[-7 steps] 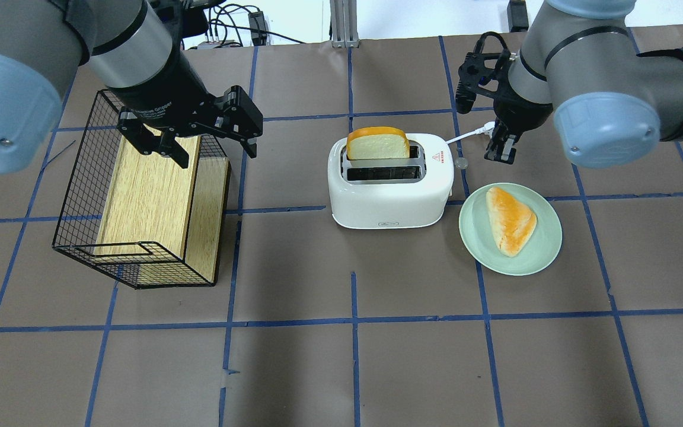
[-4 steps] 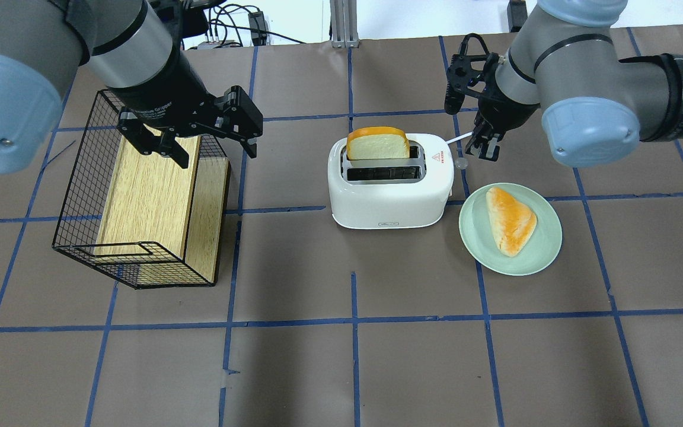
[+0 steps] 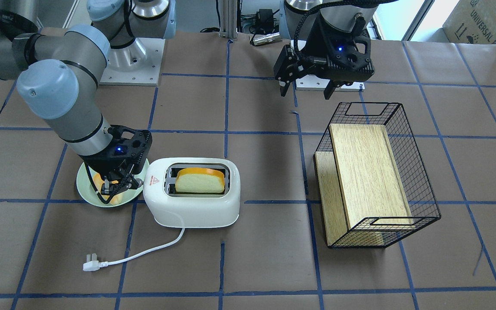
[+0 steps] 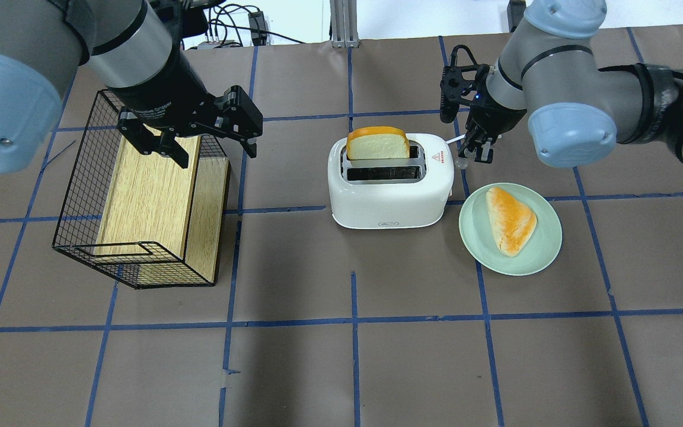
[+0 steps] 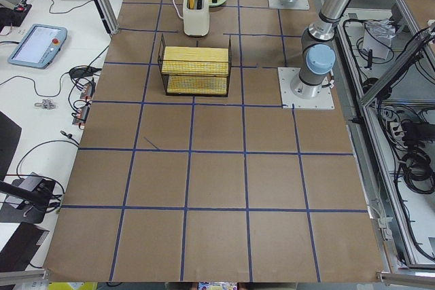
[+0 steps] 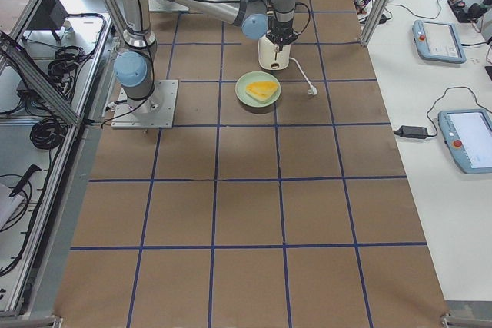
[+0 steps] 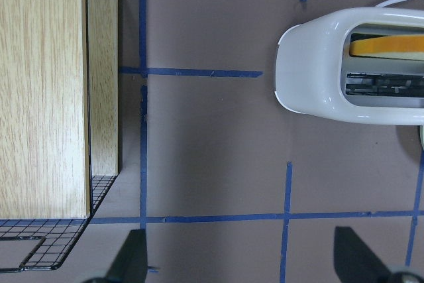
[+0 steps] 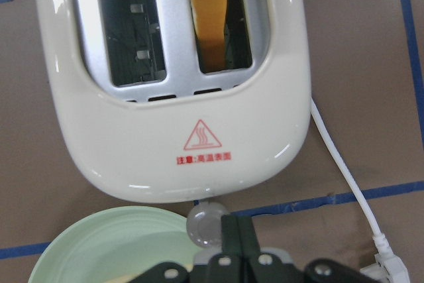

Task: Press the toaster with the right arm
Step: 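Press the toaster lever down with the right gripper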

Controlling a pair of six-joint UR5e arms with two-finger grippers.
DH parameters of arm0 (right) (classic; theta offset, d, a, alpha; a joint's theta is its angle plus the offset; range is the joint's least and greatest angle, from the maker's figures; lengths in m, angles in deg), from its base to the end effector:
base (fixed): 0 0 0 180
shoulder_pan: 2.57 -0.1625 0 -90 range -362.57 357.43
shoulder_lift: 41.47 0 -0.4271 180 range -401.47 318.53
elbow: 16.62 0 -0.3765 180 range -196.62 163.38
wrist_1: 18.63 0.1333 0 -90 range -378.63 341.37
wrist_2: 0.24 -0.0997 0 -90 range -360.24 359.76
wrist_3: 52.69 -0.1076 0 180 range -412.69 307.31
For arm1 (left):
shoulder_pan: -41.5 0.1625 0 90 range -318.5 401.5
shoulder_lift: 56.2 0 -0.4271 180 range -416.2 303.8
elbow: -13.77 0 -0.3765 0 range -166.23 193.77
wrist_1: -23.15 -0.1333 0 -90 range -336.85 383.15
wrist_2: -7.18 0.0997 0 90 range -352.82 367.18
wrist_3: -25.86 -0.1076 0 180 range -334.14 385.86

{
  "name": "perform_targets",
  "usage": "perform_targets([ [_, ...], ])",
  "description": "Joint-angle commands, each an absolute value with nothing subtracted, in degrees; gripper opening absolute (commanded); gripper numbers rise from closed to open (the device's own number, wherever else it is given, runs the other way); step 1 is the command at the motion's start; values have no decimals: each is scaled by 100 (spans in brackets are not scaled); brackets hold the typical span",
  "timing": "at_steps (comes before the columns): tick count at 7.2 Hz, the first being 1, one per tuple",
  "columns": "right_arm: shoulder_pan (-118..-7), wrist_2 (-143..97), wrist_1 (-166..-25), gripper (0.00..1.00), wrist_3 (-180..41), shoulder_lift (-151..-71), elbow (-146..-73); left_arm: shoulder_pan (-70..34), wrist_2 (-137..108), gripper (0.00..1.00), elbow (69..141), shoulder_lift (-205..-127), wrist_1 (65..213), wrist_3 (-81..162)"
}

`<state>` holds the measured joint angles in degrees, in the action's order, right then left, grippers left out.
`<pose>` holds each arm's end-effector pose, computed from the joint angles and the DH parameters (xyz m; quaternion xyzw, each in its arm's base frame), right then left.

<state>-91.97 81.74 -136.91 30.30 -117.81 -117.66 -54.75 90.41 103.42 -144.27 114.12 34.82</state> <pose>0.1426 -0.5506 0.3201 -0.6583 0.7488 -0.0698 0.0313 -0.1956 -0.4453 0.4998 0.0229 -0.9979 0.0035 0.0600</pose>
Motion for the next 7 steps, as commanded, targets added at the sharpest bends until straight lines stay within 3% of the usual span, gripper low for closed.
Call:
perform_targets([
  [1, -9195, 8176, -13693, 10, 3107, -11618, -11831, -5474, 9033, 100, 10342, -14427, 11412, 3482],
  [7, -9187, 8211, -14027, 9, 3309, -11239, -11928, -5483, 9042, 100, 10342, -14427, 11412, 3482],
])
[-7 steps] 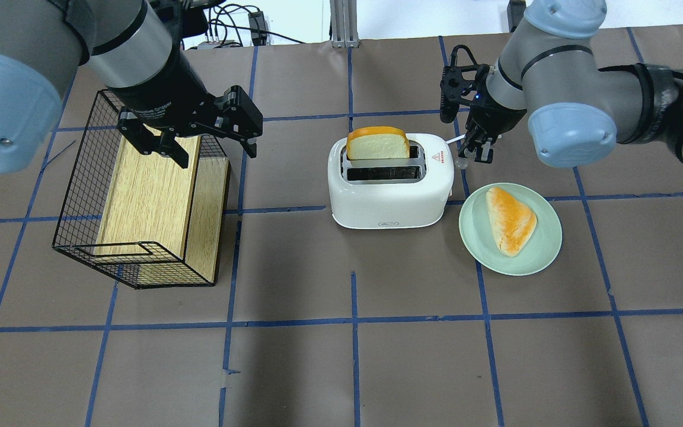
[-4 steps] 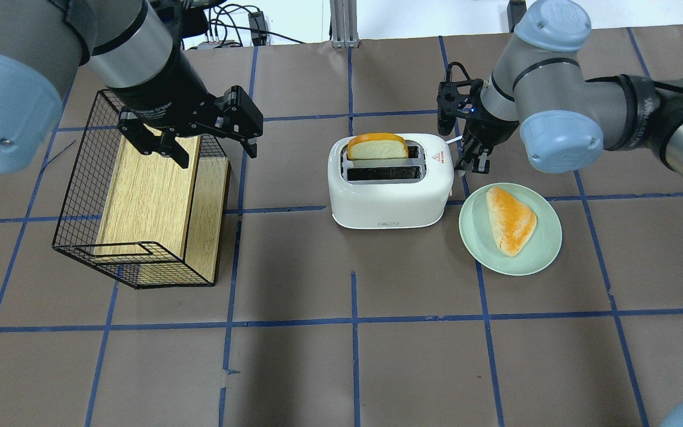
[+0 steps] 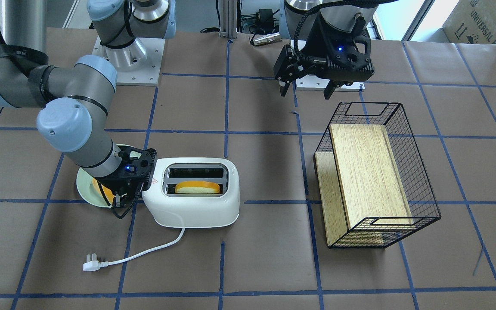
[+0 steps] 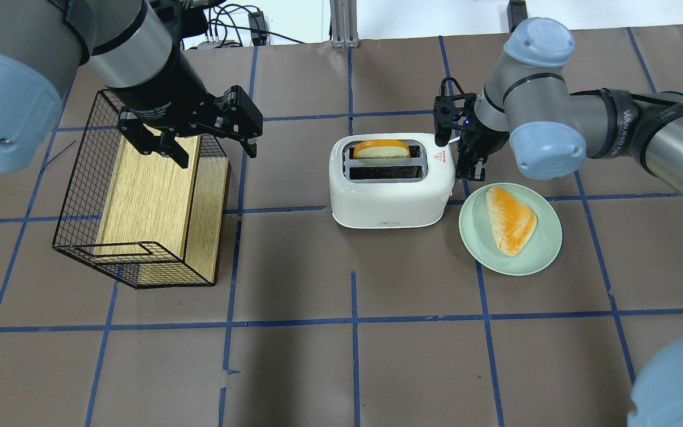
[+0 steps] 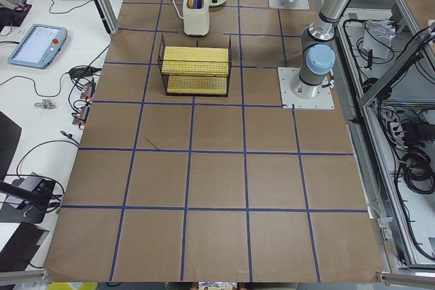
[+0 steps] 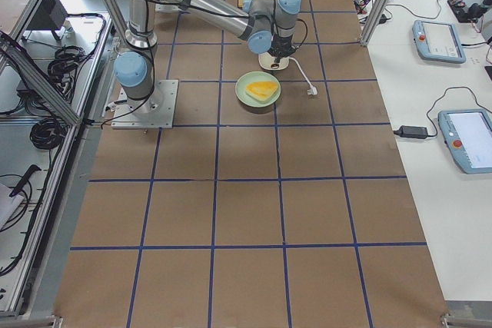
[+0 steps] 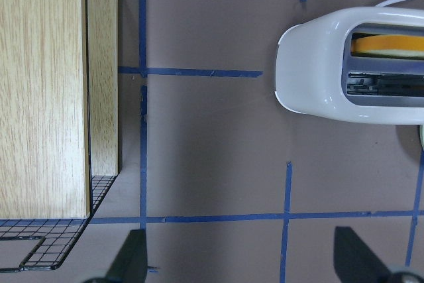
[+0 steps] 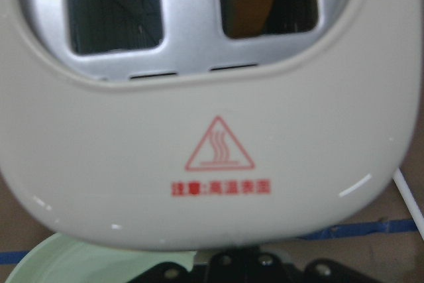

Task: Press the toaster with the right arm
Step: 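Press the toaster lever down with the right gripper, then lift the right gripper up and away from the toaster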

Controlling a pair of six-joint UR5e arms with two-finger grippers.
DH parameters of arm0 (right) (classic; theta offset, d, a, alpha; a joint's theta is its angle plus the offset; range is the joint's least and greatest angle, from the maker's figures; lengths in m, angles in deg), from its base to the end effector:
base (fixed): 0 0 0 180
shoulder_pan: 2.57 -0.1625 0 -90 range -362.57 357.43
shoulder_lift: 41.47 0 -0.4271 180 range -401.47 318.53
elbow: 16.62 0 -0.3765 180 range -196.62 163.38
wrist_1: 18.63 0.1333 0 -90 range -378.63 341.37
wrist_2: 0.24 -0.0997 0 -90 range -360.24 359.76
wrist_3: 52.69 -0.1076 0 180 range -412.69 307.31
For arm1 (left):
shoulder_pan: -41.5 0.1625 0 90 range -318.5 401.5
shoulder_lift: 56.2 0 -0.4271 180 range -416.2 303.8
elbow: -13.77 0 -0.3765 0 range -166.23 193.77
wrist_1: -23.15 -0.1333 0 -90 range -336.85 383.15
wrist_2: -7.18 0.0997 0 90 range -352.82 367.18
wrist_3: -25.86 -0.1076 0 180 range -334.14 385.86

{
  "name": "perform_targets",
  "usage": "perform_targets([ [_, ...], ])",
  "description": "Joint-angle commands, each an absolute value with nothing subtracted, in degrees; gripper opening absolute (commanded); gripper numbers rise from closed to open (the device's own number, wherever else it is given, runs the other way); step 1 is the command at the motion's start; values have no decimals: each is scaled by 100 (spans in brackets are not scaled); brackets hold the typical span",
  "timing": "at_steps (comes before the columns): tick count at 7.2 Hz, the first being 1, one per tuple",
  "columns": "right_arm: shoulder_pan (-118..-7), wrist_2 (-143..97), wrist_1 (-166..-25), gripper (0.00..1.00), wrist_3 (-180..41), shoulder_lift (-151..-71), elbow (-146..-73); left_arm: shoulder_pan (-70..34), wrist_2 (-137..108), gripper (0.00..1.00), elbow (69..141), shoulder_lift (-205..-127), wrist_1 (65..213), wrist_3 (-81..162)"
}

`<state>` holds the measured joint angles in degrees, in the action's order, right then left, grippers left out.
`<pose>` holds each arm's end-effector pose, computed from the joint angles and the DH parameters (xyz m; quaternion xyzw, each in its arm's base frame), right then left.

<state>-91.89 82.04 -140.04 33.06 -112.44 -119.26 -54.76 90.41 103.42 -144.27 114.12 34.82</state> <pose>0.1411 -0.5606 0.2615 -0.6744 0.7353 -0.0444 0.0506 -0.1957 -0.4453 0.4998 0.0228 -0.9979 0.0035 0.0600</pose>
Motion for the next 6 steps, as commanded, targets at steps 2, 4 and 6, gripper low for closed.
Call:
perform_targets([
  [2, -9187, 8247, -13626, 10, 3204, -11336, -11640, -5483, 9041, 100, 10342, -14427, 11412, 3482],
  [4, -9195, 8212, -11760, 29, 2295, -11764, -10528, -5483, 9041, 100, 10342, -14427, 11412, 3482],
  [6, -9195, 8176, -11295, 100, 1686, -12309, -10564, -5483, 9042, 100, 10342, -14427, 11412, 3482],
])
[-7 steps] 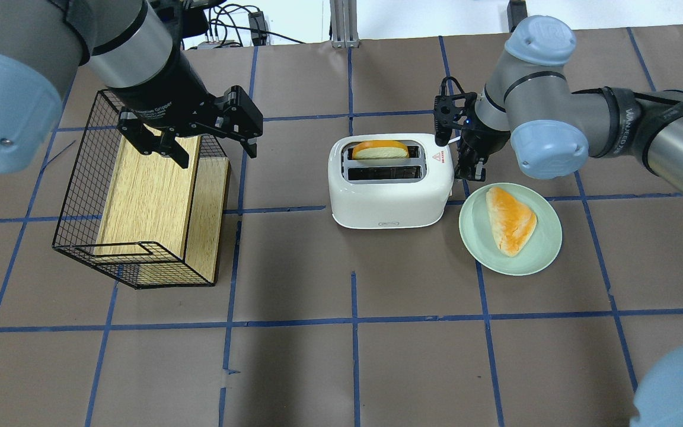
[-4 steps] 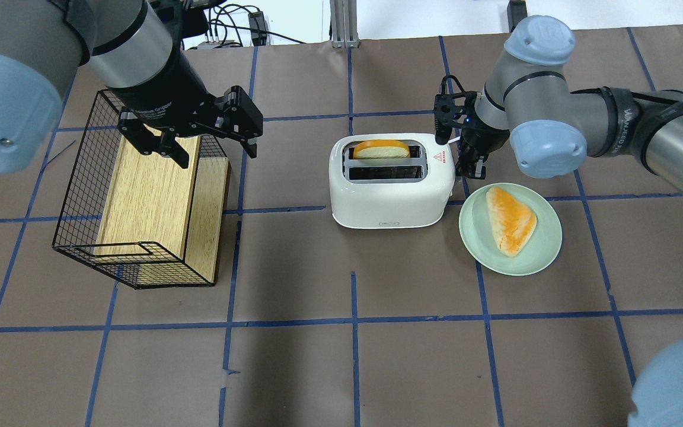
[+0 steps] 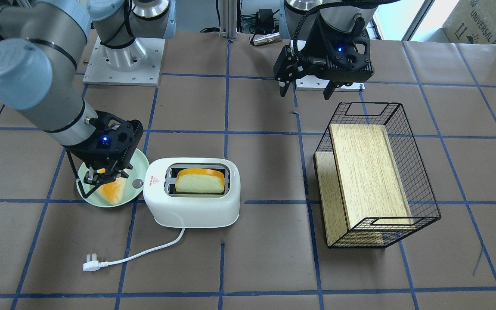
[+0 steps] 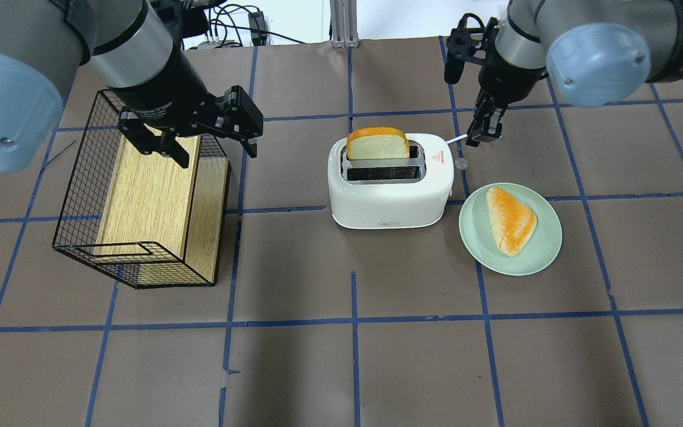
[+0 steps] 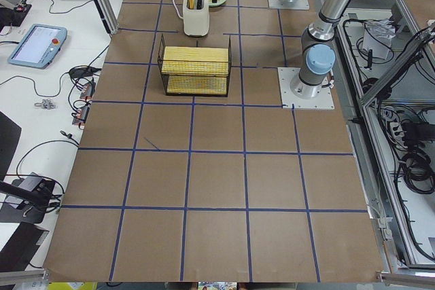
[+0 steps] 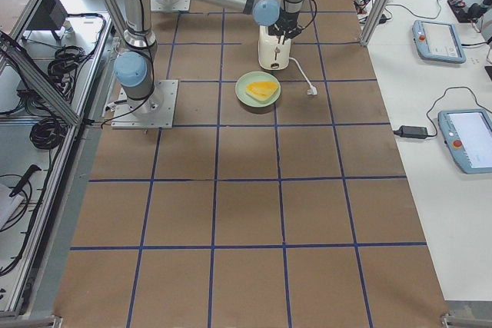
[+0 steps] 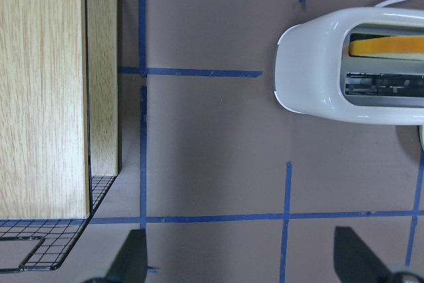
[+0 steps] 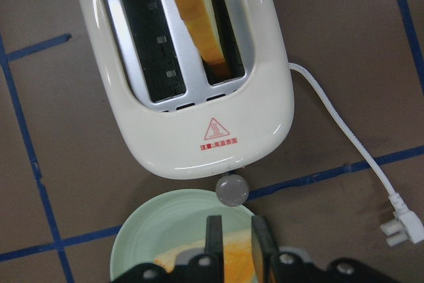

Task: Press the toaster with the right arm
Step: 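Lift the right gripper up and away from the toaster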

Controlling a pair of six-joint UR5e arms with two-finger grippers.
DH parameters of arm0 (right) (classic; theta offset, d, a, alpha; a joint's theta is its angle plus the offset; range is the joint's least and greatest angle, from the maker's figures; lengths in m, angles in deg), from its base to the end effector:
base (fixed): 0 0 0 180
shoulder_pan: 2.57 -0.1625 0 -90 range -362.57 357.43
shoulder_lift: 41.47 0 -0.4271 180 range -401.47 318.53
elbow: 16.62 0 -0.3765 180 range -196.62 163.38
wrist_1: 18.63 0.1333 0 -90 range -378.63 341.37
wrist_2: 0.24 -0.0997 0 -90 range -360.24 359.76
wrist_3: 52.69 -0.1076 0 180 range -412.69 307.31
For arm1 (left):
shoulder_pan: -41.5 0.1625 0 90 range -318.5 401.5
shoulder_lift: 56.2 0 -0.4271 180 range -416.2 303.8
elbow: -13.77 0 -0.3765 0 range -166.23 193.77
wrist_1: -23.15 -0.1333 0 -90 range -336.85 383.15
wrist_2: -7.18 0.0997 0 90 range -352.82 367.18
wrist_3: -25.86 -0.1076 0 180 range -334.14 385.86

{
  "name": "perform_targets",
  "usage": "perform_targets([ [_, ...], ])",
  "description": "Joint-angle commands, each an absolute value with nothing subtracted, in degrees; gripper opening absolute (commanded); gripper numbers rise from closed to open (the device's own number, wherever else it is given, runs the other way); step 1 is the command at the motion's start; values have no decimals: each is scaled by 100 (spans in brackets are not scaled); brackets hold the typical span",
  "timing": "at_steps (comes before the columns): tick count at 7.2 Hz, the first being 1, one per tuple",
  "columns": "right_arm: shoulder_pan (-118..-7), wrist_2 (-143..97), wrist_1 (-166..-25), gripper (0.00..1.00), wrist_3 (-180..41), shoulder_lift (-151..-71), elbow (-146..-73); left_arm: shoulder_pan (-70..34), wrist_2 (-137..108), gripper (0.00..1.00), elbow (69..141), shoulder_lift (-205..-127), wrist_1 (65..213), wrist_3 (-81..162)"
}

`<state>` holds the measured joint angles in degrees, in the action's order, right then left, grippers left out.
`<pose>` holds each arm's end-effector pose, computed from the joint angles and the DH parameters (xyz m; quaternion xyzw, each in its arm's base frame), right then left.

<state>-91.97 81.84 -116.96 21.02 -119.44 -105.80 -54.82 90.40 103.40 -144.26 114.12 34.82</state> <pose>0.1423 -0.5541 0.3956 -0.5926 0.8021 -0.0217 0.0702 -0.1962 -0.4450 0.5000 0.0223 -0.9979 0.0037 0.0602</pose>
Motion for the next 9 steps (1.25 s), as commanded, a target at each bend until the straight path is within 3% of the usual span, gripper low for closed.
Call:
perform_targets([
  [1, -9195, 8194, -11059, 100, 917, -12651, -10809, -5483, 9042, 100, 10342, -14427, 11412, 3473],
  [5, -9213, 8177, -10775, 100, -2156, -13015, -10681, -5483, 9042, 100, 10342, -14427, 11412, 3482],
  [9, -9309, 8739, -10529, 100, -3333, -13147, -10636, -5483, 9033, 100, 10342, -14427, 11412, 3482],
])
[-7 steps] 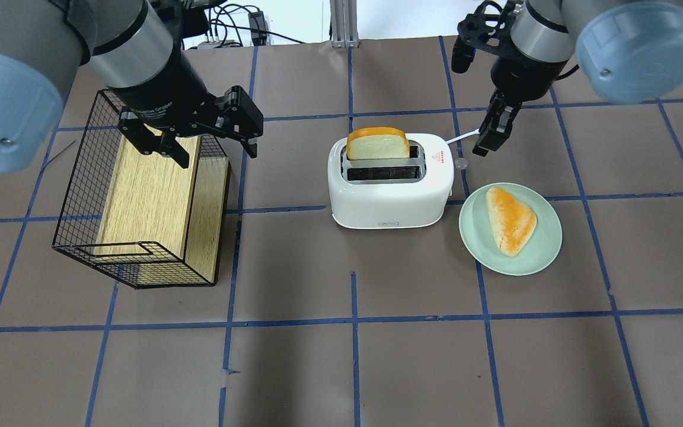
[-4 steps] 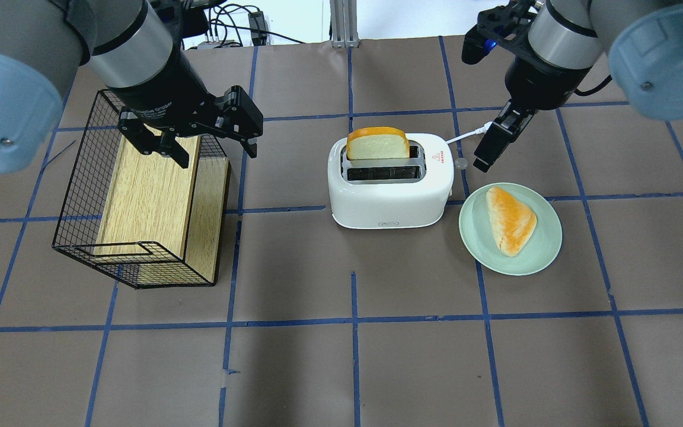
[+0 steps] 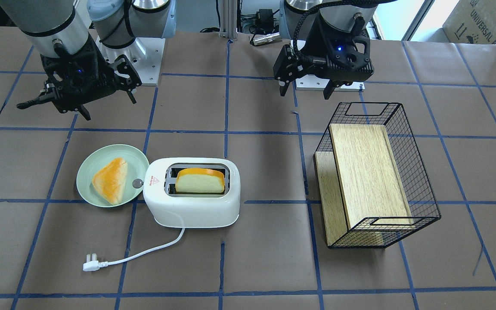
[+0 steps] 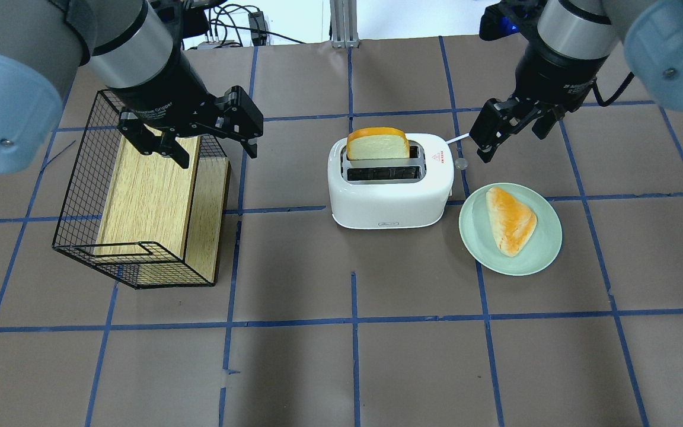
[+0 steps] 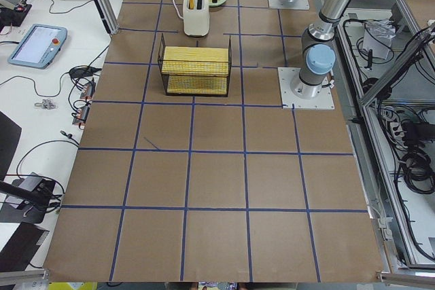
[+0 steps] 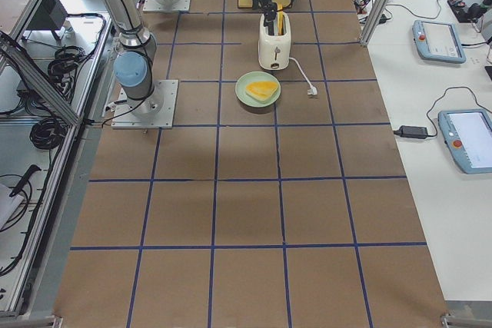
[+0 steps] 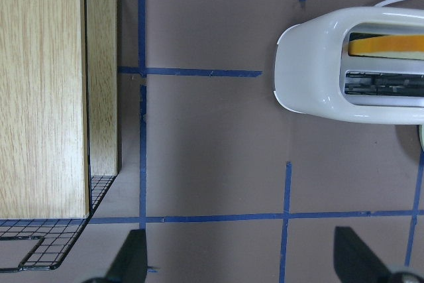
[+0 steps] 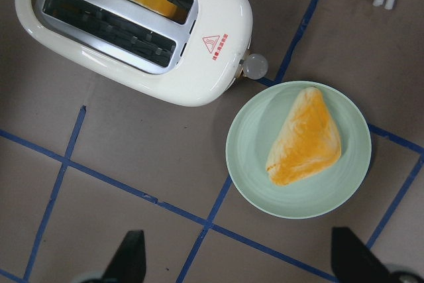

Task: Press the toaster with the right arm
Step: 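Lift the right gripper up and away from the toaster, then lower the right gripper toward the green plate beside the toaster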

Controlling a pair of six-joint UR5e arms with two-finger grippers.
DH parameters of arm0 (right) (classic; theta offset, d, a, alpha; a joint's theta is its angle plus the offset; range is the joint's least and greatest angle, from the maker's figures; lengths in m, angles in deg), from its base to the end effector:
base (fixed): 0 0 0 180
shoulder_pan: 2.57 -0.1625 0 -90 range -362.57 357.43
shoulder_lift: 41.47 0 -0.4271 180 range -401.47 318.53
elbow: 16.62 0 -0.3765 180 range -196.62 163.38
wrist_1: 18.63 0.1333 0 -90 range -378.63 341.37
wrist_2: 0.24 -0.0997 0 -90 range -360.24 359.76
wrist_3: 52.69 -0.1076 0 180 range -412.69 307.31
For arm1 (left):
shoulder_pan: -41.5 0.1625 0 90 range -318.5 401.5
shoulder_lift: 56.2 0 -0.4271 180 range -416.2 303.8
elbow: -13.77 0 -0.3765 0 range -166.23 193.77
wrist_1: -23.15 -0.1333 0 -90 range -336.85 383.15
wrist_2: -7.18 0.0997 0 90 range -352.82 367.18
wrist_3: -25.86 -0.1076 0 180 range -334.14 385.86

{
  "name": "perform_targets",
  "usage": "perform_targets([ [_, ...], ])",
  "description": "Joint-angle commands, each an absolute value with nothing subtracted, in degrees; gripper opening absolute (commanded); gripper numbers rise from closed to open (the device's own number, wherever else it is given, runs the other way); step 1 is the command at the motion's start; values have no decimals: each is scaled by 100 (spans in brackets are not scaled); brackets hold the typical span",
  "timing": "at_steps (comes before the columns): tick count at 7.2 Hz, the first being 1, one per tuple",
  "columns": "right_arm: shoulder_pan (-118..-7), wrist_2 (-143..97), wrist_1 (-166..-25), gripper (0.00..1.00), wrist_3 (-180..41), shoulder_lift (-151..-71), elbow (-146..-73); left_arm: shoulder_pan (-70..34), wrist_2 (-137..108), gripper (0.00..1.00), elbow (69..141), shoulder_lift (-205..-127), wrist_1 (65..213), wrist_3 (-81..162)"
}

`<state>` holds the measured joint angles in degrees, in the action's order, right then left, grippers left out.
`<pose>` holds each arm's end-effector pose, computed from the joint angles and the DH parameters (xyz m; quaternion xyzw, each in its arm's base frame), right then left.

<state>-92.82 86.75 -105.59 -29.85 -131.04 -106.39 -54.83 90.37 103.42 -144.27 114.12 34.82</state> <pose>0.1410 -0.4726 0.4754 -0.1993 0.9792 0.0226 0.0313 -0.1963 -0.4450 0.4998 0.0222 -0.9979 0.0034 0.0604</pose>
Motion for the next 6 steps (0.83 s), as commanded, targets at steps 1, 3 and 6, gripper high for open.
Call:
perform_targets([
  [1, -9397, 8747, -10537, 100, -3353, -13147, -10636, -5474, 9041, 100, 10342, -14427, 11412, 3482],
  [3, -9415, 8739, -10546, 100, -3345, -13155, -10636, -5474, 9041, 100, 10342, -14427, 11412, 3482],
  [6, -9424, 8686, -10607, 100, -3344, -13164, -10645, -5483, 9042, 100, 10342, -14427, 11412, 3482],
])
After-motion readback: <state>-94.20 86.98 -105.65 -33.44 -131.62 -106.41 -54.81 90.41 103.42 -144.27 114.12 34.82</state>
